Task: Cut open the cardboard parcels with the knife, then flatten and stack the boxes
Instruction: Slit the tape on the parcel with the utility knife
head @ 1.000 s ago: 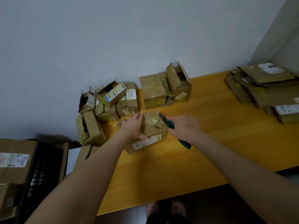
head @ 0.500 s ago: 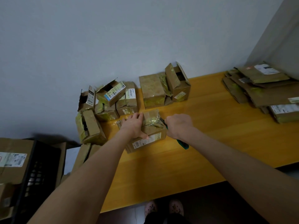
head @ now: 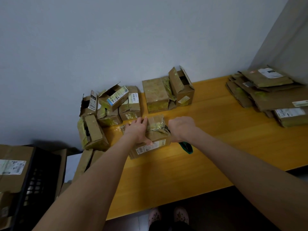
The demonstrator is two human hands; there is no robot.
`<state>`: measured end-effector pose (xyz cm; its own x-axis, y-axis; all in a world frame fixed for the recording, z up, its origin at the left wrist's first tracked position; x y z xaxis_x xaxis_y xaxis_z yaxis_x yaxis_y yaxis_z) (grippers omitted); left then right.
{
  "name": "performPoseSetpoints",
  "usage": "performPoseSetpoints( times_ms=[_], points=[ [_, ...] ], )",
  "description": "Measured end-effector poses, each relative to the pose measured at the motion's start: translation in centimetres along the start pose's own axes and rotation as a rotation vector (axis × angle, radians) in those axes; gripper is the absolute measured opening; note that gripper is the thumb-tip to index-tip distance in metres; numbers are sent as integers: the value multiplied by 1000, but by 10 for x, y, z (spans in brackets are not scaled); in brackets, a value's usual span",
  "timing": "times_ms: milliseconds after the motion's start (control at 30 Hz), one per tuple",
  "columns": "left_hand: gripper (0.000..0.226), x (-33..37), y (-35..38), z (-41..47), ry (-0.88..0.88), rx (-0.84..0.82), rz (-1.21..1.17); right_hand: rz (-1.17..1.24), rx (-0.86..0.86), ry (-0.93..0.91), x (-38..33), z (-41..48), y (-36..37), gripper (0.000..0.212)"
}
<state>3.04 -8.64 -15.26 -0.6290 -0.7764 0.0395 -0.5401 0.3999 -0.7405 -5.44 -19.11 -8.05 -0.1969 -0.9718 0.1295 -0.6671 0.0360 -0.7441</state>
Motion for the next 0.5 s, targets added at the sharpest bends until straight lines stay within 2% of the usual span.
performPoseSetpoints(
  times_ms=[133,200,233,333,433,500],
  points=[
    [125,-2,1,1,-8,-7,-11,31,-52,-46,0,0,6,25],
    [125,-3,0,2,-6,-16,-10,103,-88,-57,7,-1,12,17],
    [125,-4,0,2,-5,-14,-12,168,-97,-58,15,-1,13,20],
    [124,-6,-1,3,-14,-11,-3,538,-65,-72,43,1,14,44],
    [122,-2,-5,3,-38,13,10,974,120,-18,71,9,14,31],
    [118,0,-19,-3,-72,76,-6,1212,122,-23,72,16,26,27]
  ],
)
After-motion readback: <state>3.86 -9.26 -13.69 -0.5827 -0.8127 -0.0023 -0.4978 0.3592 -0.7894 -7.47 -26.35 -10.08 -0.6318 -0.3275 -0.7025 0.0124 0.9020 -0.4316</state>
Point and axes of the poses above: each hand's wrist, its own z-axis towards the middle knuckle, its own y-axis out of the palm, x = y × z, the point moved 10 cm from there along z, towards the middle knuckle, and after that the axes turned 15 degrees about -x, right-handed, at the moved point
